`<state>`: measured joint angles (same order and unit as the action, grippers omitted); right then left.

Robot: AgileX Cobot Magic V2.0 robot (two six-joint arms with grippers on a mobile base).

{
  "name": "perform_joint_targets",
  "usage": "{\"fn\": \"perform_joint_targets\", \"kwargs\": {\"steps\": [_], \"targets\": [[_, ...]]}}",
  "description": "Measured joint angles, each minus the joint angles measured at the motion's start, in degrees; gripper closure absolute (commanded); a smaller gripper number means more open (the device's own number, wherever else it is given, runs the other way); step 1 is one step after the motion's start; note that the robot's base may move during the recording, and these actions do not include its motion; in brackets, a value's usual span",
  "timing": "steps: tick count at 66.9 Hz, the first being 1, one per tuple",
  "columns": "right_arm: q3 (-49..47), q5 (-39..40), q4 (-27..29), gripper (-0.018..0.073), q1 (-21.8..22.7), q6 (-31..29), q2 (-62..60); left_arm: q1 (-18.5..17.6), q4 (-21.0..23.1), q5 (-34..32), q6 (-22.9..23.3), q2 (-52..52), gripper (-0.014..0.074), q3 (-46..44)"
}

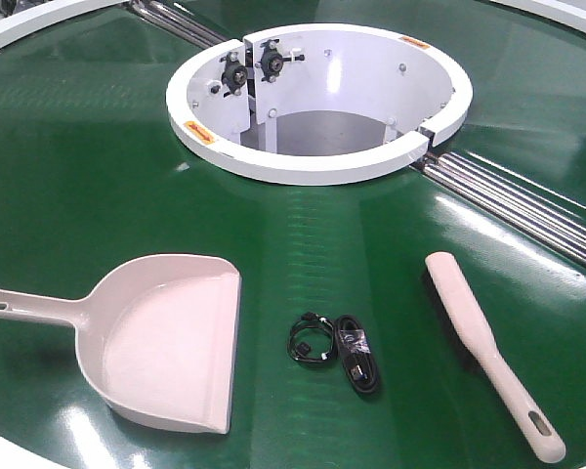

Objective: Clean and inspect green conveyor with broom and dustpan

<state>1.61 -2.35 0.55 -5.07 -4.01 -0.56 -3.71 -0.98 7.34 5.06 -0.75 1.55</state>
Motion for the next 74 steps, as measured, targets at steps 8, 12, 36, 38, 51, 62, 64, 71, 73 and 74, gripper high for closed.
{"fn": "perform_joint_targets", "kwargs": {"steps": [8,12,36,38,51,62,64,71,73,74], "targets": [[0.0,0.0,0.0,0.0569,0.0,0.0,0.0,0.0,0.0,0.0,0.0,0.0,0.0603,0.0],[0.0,0.0,0.0,0.0569,0.0,0.0,0.0,0.0,0.0,0.0,0.0,0.0,0.0603,0.0],[0.0,0.0,0.0,0.0569,0.0,0.0,0.0,0.0,0.0,0.0,0.0,0.0,0.0603,0.0],[0.0,0.0,0.0,0.0569,0.0,0.0,0.0,0.0,0.0,0.0,0.0,0.0,0.0603,0.0],[0.0,0.0,0.0,0.0569,0.0,0.0,0.0,0.0,0.0,0.0,0.0,0.0,0.0603,0.0],[0.0,0.0,0.0,0.0569,0.0,0.0,0.0,0.0,0.0,0.0,0.0,0.0,0.0603,0.0],[0.0,0.0,0.0,0.0569,0.0,0.0,0.0,0.0,0.0,0.0,0.0,0.0,0.0603,0.0],[0.0,0.0,0.0,0.0569,0.0,0.0,0.0,0.0,0.0,0.0,0.0,0.0,0.0603,0.0],[0.0,0.0,0.0,0.0569,0.0,0.0,0.0,0.0,0.0,0.0,0.0,0.0,0.0603,0.0],[0.0,0.0,0.0,0.0569,0.0,0.0,0.0,0.0,0.0,-0.1,0.0,0.0,0.0603,0.0]]}}
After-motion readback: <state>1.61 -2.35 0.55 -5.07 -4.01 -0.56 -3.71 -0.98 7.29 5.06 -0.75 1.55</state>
